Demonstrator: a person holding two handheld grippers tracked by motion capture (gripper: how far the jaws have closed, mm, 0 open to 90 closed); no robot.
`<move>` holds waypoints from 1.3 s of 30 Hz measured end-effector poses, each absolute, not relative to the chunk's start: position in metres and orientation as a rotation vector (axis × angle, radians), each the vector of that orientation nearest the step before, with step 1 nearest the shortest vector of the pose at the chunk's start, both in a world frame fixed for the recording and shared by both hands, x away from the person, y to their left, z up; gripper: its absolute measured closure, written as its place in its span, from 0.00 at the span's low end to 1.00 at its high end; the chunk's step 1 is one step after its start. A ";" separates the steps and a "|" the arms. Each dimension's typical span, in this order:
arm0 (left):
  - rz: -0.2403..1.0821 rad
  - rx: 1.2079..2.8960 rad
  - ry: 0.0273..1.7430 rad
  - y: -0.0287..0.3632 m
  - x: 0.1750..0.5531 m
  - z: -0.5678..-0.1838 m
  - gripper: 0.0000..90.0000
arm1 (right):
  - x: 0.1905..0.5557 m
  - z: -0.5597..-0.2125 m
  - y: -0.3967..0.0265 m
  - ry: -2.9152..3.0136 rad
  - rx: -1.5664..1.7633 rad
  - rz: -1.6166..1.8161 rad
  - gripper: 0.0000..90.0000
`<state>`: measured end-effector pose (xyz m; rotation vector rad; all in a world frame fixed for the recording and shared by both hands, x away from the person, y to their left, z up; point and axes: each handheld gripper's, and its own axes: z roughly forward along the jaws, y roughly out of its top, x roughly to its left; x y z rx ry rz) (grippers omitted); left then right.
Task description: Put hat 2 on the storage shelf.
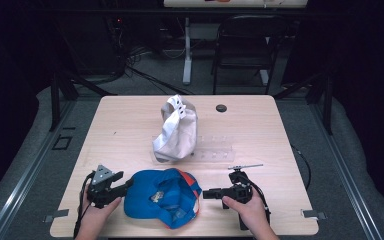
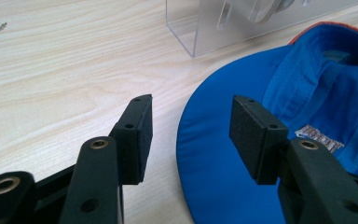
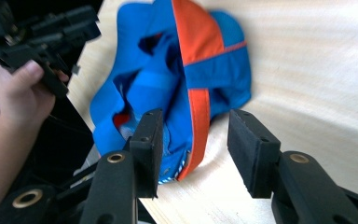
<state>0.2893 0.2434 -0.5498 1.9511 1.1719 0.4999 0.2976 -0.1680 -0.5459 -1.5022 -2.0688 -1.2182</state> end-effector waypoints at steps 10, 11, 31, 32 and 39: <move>0.511 1.984 1.166 0.245 0.285 -0.551 0.56 | 0.300 -0.569 -0.147 -2.093 -1.459 -1.107 0.62; 0.518 1.973 1.165 0.244 0.285 -0.552 0.56 | 0.300 -0.571 -0.143 -2.077 -1.450 -1.093 0.62; 0.520 1.973 1.165 0.246 0.284 -0.551 0.56 | 0.302 -0.576 -0.139 -1.920 -1.402 -1.090 0.78; 0.520 1.973 1.165 0.246 0.284 -0.551 0.56 | 0.302 -0.576 -0.139 -1.920 -1.402 -1.090 0.78; 0.522 1.969 1.160 0.245 0.285 -0.552 0.56 | 0.303 -0.573 -0.142 -1.879 -1.449 -1.103 0.85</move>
